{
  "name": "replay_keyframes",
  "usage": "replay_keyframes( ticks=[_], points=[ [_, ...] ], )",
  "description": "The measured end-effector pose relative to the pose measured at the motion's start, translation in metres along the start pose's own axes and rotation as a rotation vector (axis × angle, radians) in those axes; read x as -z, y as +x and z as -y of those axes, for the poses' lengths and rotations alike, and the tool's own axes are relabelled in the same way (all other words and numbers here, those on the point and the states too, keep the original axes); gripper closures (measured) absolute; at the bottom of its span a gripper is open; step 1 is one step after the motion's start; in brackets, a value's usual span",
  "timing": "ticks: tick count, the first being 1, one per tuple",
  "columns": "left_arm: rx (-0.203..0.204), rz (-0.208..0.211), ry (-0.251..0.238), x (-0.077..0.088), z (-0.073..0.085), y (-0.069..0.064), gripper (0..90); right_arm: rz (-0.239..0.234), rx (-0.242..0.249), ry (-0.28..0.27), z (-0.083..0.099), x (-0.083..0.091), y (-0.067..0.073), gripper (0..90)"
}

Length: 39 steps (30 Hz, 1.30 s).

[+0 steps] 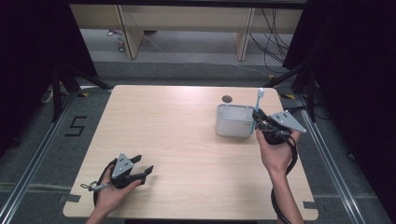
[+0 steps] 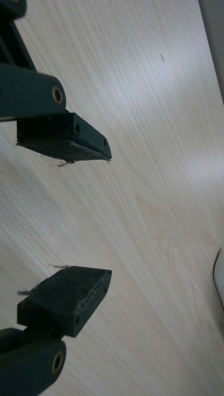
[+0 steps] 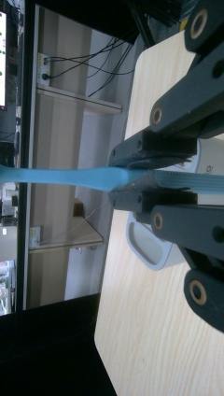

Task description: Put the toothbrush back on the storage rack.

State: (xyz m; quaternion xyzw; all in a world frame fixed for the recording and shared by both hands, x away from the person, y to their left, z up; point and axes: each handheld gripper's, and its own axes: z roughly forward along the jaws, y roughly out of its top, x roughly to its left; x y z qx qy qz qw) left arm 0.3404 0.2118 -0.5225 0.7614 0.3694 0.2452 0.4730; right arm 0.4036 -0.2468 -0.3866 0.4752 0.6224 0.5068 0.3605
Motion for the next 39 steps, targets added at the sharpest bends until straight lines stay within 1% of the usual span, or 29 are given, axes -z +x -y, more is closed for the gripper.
replay_keyframes(
  ticks=[1,2,3,5,6,7,8,9,10,11,12,13,15,18,20,21,22,24,25,26,27,28,30,31,33,34,37,38,39],
  points=[
    [0.002,0.006,-0.007,-0.001,0.0,0.0,35.2,-0.004,0.01,-0.013,-0.001,-0.002,-0.001,78.9],
    [0.003,0.005,-0.007,-0.001,0.0,0.0,35.2,-0.007,0.01,-0.004,-0.001,-0.002,-0.001,78.9],
    [0.0,0.001,-0.002,0.0,0.0,0.0,35.2,0.006,0.015,-0.002,-0.002,-0.001,-0.001,78.9],
    [-0.002,0.0,0.001,0.0,0.0,0.0,35.3,0.006,0.029,-0.014,-0.003,-0.003,-0.002,78.9],
    [-0.002,0.0,0.003,0.0,0.0,0.0,35.3,-0.003,0.019,0.0,-0.004,-0.003,-0.002,78.9],
    [-0.002,0.0,0.003,0.0,0.0,0.0,35.3,-0.005,0.018,-0.006,-0.005,-0.003,-0.002,78.9],
    [-0.001,0.0,0.002,0.0,0.0,0.0,35.3,0.007,0.028,-0.015,-0.006,-0.004,-0.003,78.9],
    [-0.001,0.0,-0.001,0.0,0.0,0.0,35.3,0.004,0.032,-0.011,-0.007,-0.004,-0.003,78.9],
    [0.003,0.005,-0.008,-0.001,0.0,0.0,35.3,0.0,0.022,-0.009,-0.008,-0.004,-0.002,78.8],
    [0.004,0.004,-0.008,-0.001,0.0,0.0,35.3,0.011,0.004,-0.008,-0.008,-0.004,-0.001,78.9],
    [0.003,0.004,-0.008,-0.001,0.0,0.0,35.3,0.007,0.03,-0.013,-0.01,-0.005,-0.003,78.9],
    [0.002,0.002,-0.006,0.0,0.0,0.0,35.3,0.001,0.019,-0.013,-0.011,-0.005,-0.002,78.9],
    [0.0,-0.001,-0.001,0.0,0.0,0.0,35.3,0.006,0.037,-0.028,-0.013,-0.006,-0.004,78.9],
    [0.002,0.004,-0.007,-0.001,0.0,0.0,35.3,0.009,0.04,-0.034,-0.016,-0.006,-0.004,78.9],
    [0.002,0.003,-0.009,0.0,0.0,0.0,35.4,0.013,0.028,-0.033,-0.017,-0.007,-0.003,78.9],
    [0.003,0.003,-0.009,0.0,0.0,0.0,35.3,0.019,0.04,-0.036,-0.018,-0.007,-0.004,78.9],
    [0.004,0.004,-0.01,-0.001,0.0,0.0,35.3,0.018,0.04,-0.04,-0.018,-0.008,-0.005,78.9],
    [0.005,0.004,-0.009,-0.001,0.0,0.0,35.4,0.021,0.026,-0.035,-0.019,-0.008,-0.005,78.9],
    [0.005,0.003,-0.01,-0.001,0.0,0.0,35.3,0.019,0.043,-0.044,-0.019,-0.009,-0.007,78.9],
    [0.005,0.003,-0.009,0.0,0.0,0.0,35.4,0.025,0.043,-0.045,-0.02,-0.009,-0.007,78.9],
    [0.005,0.004,-0.01,-0.001,0.0,0.0,35.4,0.022,0.023,-0.046,-0.02,-0.01,-0.006,78.9],
    [0.005,0.004,-0.009,-0.001,0.0,0.0,35.4,0.028,0.023,-0.038,-0.02,-0.009,-0.007,78.9],
    [0.002,0.003,-0.008,-0.001,0.0,0.0,35.4,0.033,0.023,-0.044,-0.02,-0.01,-0.007,78.9],
    [0.0,-0.003,-0.002,0.0,0.0,0.0,35.4,0.033,0.04,-0.052,-0.021,-0.011,-0.008,78.9],
    [0.001,-0.002,-0.002,0.0,0.0,0.0,35.5,0.031,0.028,-0.045,-0.022,-0.012,-0.008,78.9],
    [0.003,0.002,-0.008,0.0,0.0,0.0,35.5,0.029,0.031,-0.058,-0.022,-0.013,-0.008,78.9],
    [0.005,0.004,-0.009,-0.001,0.0,0.0,35.5,0.027,0.029,-0.053,-0.023,-0.015,-0.01,78.8],
    [0.004,0.0,-0.004,0.0,0.0,0.0,35.5,0.037,0.02,-0.059,-0.023,-0.016,-0.01,78.9],
    [0.005,0.0,-0.004,0.0,0.0,0.0,35.5,0.038,0.023,-0.049,-0.024,-0.016,-0.011,78.9]
  ],
)
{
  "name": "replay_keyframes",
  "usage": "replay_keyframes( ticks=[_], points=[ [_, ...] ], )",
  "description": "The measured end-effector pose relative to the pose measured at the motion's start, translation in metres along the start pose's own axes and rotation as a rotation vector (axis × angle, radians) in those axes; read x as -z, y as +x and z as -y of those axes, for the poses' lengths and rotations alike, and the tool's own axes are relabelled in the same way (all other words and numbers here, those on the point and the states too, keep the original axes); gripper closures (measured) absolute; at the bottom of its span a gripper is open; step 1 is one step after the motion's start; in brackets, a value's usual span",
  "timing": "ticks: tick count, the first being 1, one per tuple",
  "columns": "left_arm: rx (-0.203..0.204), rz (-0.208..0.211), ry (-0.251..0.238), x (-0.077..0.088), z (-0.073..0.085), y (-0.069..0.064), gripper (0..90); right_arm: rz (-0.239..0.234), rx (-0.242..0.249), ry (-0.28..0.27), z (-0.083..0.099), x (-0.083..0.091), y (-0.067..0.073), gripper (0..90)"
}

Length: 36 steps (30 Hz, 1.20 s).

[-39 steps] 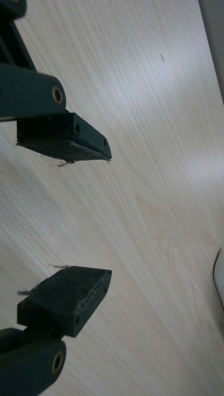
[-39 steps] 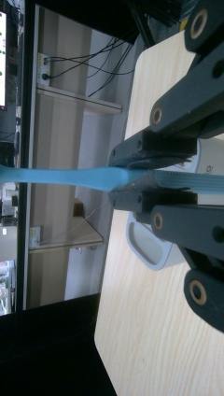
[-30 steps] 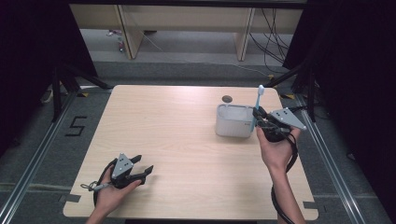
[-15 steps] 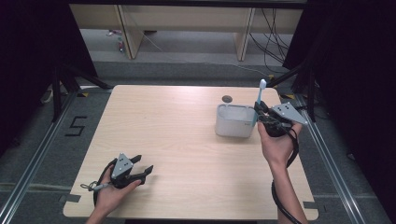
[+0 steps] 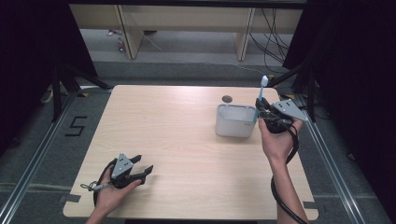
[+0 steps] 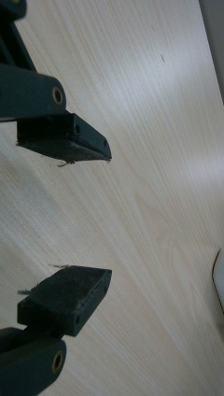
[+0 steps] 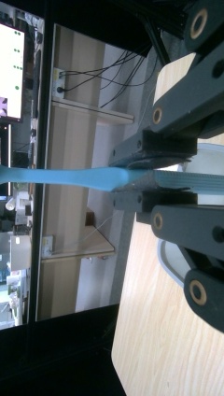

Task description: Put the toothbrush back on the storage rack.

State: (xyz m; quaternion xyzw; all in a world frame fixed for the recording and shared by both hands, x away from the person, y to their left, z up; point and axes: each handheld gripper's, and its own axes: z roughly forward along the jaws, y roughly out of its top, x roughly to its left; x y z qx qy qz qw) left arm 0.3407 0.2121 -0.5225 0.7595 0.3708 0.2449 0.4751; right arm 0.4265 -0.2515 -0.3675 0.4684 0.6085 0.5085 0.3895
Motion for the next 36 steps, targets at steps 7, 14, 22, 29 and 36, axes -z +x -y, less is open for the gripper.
replay_keyframes(
  ticks=[7,14,22,29,36],
  points=[
    [0.0,0.0,-0.003,0.0,0.0,0.0,35.5,0.007,-0.009,-0.007,-0.002,-0.004,-0.003,78.9],
    [0.001,-0.001,-0.003,0.0,0.0,0.0,35.5,0.006,-0.014,-0.017,-0.003,-0.009,-0.007,78.8],
    [0.002,0.001,-0.005,0.0,0.0,0.0,35.5,0.02,-0.015,-0.019,-0.005,-0.015,-0.009,78.8],
    [0.005,0.006,-0.012,0.0,0.0,0.0,35.6,0.028,-0.016,-0.018,-0.003,-0.02,-0.01,78.8],
    [0.002,0.006,-0.012,0.0,0.0,0.0,35.6,0.032,-0.024,-0.017,0.001,-0.025,-0.012,78.8]
  ],
)
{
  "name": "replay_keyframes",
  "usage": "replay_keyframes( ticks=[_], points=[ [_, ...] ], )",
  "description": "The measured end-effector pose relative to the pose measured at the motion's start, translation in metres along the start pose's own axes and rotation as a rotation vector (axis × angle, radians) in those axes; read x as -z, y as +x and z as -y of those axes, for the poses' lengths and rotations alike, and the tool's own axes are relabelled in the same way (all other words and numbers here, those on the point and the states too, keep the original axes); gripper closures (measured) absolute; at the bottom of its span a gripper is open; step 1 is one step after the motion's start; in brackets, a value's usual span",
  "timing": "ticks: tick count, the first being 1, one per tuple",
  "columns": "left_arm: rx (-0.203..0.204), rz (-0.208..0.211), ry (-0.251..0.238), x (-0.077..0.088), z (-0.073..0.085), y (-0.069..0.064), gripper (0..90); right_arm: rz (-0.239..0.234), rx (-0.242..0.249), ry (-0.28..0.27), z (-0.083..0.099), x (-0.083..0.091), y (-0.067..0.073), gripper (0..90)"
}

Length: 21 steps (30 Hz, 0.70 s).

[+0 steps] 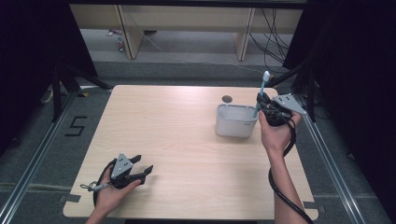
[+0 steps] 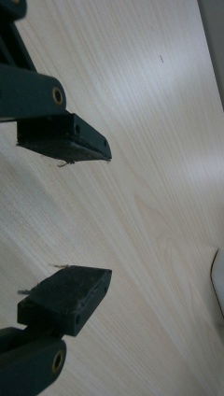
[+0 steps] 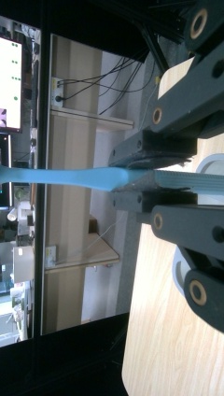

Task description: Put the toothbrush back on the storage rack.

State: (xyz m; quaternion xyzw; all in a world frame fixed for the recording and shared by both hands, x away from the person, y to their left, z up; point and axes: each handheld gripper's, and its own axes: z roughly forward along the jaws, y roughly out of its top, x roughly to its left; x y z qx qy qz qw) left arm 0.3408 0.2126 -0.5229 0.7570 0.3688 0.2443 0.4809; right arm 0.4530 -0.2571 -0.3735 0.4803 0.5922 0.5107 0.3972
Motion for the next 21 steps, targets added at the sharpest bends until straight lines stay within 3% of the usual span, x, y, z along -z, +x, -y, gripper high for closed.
replay_keyframes(
  ticks=[9,15,21],
  points=[
    [0.004,0.0,0.0,0.0,0.0,0.0,35.6,0.015,-0.019,0.019,0.007,-0.004,-0.002,78.8],
    [0.002,-0.001,0.0,0.0,0.0,0.0,35.6,0.013,0.004,0.025,0.011,-0.006,-0.004,78.8],
    [0.003,-0.001,0.0,0.0,0.0,0.0,35.6,0.007,-0.004,0.04,0.015,-0.007,-0.003,78.8]
  ],
)
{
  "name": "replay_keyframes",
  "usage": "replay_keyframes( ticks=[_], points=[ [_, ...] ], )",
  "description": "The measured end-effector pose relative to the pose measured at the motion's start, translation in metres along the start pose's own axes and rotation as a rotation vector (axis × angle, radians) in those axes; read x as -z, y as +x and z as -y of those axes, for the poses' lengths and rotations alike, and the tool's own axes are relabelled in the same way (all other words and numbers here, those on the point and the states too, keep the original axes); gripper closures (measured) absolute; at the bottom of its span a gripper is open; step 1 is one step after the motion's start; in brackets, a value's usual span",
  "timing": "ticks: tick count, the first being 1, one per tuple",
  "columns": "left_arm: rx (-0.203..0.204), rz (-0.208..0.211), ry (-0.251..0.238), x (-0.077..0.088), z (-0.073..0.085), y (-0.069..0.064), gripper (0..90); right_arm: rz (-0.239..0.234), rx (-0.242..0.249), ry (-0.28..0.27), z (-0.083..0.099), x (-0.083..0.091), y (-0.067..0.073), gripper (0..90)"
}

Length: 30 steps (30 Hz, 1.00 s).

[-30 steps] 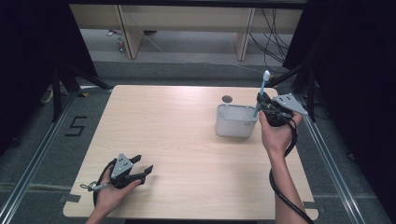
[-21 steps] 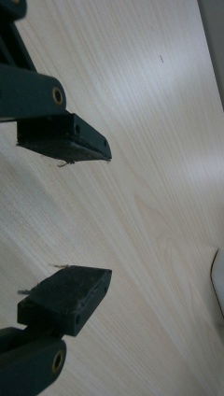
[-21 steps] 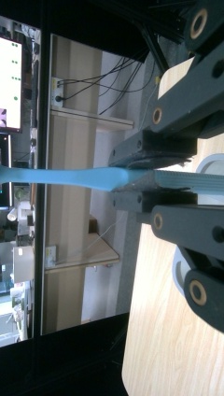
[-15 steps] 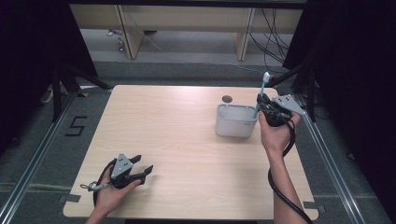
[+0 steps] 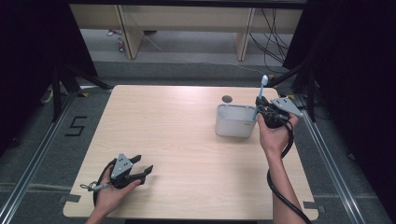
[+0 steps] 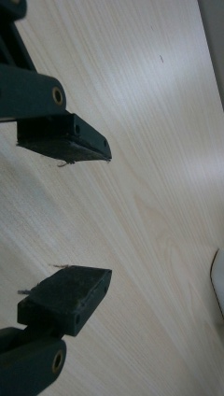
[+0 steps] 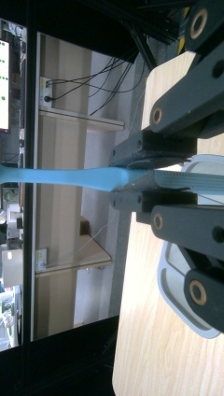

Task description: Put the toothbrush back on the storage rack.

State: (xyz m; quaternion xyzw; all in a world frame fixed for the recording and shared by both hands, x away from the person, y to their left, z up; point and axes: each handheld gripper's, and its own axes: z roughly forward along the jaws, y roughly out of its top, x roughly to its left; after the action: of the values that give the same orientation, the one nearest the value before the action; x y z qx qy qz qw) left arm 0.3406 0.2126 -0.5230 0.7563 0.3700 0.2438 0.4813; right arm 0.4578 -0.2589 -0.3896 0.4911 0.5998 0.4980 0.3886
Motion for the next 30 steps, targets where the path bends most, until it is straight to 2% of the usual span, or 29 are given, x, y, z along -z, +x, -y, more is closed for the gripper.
replay_keyframes(
  ticks=[2,4,7,9,12,14,15,16,18,19,21,22,24,25,26,28,30],
  points=[
    [0.0,0.0,0.0,0.0,0.0,0.0,35.6,0.001,-0.014,0.0,0.002,0.0,0.001,78.8],
    [-0.002,0.0,0.0,0.0,0.0,0.0,35.6,0.002,0.002,0.004,0.003,0.0,0.0,78.8],
    [-0.002,0.0,0.001,0.0,0.0,0.0,35.6,0.0,-0.011,0.019,0.005,0.0,0.001,78.8],
    [-0.003,0.001,0.0,0.0,0.0,0.0,35.6,-0.005,0.002,0.011,0.006,-0.001,0.0,78.8],
    [-0.005,-0.002,0.005,0.0,0.0,0.0,35.6,0.0,-0.011,0.02,0.009,0.0,0.001,78.8],
    [-0.005,0.001,0.001,0.0,0.0,0.0,35.6,-0.005,-0.001,0.023,0.01,0.0,0.0,78.7],
    [-0.005,0.0,0.001,0.0,0.0,0.0,35.6,-0.002,-0.019,0.025,0.011,0.0,0.001,78.8],
    [-0.005,0.0,0.001,0.0,0.0,0.0,35.6,-0.005,-0.007,0.027,0.012,0.0,0.0,78.8],
    [-0.007,-0.005,0.009,0.001,0.0,0.0,35.6,-0.003,-0.022,0.041,0.014,0.0,0.002,78.8],
    [-0.006,-0.004,0.007,0.001,0.0,0.0,35.6,-0.006,-0.002,0.032,0.015,-0.001,0.0,78.8],
    [-0.003,0.0,0.001,0.0,0.0,0.0,35.6,-0.005,-0.001,0.039,0.017,-0.001,0.0,78.7],
    [-0.002,0.001,0.0,0.0,0.0,0.0,35.6,-0.002,-0.018,0.047,0.018,0.0,0.001,78.8],
    [-0.003,0.001,0.001,0.0,0.0,0.0,35.6,-0.012,-0.015,0.053,0.019,-0.001,0.001,78.7],
    [-0.006,-0.004,0.007,0.001,0.0,0.0,35.6,-0.006,0.003,0.049,0.02,-0.001,0.0,78.7],
    [-0.007,-0.004,0.008,0.001,0.0,0.0,35.6,-0.005,-0.022,0.057,0.022,0.0,0.002,78.7],
    [-0.007,-0.004,0.008,0.001,0.0,0.0,35.6,-0.008,0.005,0.057,0.023,-0.001,0.0,78.7],
    [-0.006,-0.003,0.005,0.0,0.0,0.0,35.6,-0.004,-0.021,0.067,0.025,0.0,0.002,78.7]
  ],
)
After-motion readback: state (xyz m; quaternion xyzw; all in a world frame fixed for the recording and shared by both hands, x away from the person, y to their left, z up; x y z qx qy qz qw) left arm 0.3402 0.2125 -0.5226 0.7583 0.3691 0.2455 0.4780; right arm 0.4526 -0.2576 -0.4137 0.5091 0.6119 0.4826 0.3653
